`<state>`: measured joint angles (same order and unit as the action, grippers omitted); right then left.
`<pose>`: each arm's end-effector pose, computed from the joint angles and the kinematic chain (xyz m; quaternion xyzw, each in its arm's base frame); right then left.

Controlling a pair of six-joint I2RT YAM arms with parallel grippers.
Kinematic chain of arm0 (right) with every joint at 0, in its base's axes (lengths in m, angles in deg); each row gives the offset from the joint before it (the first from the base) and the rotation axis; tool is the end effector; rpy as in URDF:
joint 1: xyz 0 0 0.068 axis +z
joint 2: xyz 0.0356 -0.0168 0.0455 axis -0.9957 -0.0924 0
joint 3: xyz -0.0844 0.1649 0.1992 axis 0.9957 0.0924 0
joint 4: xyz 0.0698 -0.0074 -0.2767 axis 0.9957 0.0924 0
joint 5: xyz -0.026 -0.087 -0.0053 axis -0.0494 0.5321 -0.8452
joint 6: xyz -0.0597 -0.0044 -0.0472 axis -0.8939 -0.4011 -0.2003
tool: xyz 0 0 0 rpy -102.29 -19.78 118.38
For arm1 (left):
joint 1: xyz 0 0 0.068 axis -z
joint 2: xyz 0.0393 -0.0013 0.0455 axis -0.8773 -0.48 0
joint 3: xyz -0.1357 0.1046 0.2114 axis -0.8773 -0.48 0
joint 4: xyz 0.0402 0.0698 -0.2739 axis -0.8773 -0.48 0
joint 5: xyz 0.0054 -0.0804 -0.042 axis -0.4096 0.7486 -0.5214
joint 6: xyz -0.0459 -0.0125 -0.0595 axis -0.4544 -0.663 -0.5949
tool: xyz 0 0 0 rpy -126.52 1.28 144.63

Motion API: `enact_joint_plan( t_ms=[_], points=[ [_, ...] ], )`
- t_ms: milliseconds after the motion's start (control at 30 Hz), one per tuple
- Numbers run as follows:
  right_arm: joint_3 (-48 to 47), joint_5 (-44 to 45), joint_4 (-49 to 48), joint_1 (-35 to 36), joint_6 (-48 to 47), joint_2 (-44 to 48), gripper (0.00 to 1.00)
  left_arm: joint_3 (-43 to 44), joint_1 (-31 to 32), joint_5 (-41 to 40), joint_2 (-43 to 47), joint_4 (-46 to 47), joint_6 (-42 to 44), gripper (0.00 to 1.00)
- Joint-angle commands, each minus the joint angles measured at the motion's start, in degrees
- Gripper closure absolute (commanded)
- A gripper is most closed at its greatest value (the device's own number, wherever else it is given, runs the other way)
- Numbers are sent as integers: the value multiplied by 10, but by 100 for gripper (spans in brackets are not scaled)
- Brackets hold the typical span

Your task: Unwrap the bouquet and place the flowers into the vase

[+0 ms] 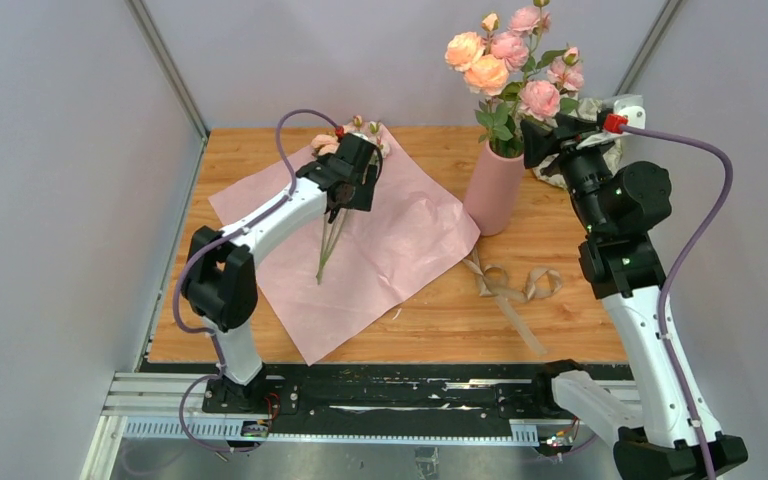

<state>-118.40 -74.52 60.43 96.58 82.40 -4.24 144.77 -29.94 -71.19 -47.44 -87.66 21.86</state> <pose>0.2320 0.0564 0.5012 -0.0926 0.5568 0.1356 0.8143 0.3846 -0.2022 0.2657 0.0378 0.9159 0.0475 0.3967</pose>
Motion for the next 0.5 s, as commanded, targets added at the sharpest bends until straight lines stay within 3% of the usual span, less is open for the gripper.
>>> enact_joint_plan(
  t_ms=[0, 267, 467],
  points=[
    [11, -30, -8, -5, 23, 14, 40, 20, -24, 49, -47, -22, 11, 19],
    [24, -41, -9, -5, 29, 5, 47, 31, -41, 120, -114, 7, 13, 31],
    [29, -46, -15, -5, 33, -8, 47, 31, -41, 129, -140, 11, 15, 32]
  ],
)
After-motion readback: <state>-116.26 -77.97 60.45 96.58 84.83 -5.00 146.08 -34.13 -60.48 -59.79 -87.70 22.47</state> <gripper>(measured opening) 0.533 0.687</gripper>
